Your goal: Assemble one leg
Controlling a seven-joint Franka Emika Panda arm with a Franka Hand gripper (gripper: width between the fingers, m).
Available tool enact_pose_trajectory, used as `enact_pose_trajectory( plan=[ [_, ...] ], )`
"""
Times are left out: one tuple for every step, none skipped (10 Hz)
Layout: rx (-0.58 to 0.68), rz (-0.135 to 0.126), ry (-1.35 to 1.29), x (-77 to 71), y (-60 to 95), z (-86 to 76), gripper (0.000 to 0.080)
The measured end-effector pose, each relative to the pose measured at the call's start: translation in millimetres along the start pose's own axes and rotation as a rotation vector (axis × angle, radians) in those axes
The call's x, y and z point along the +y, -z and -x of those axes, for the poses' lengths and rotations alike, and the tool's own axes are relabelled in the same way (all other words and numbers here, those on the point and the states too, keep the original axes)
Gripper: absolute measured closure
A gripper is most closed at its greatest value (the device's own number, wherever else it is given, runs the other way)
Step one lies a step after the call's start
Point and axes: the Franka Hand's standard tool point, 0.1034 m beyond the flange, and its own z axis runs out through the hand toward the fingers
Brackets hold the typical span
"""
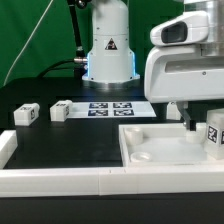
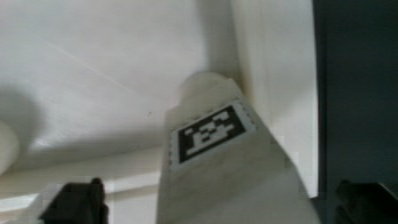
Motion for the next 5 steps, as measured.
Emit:
enact_pose_trajectory(
  plan=[
    [0.003, 0.016, 0.045, -2.7, 0.0, 0.7, 0.0151],
    [0.006, 0.044, 0.174, -5.9, -0.1, 1.8, 0.0151],
    [0.006, 0.064, 0.283, -7.2, -0.2, 2.1, 0.0151],
    [0.010, 0.065, 0.329, -5.7, -0.3, 1.3, 0.0151],
    [0.016, 0.064, 0.381, -2.3, -0.3, -0.4, 0.0151]
  ],
)
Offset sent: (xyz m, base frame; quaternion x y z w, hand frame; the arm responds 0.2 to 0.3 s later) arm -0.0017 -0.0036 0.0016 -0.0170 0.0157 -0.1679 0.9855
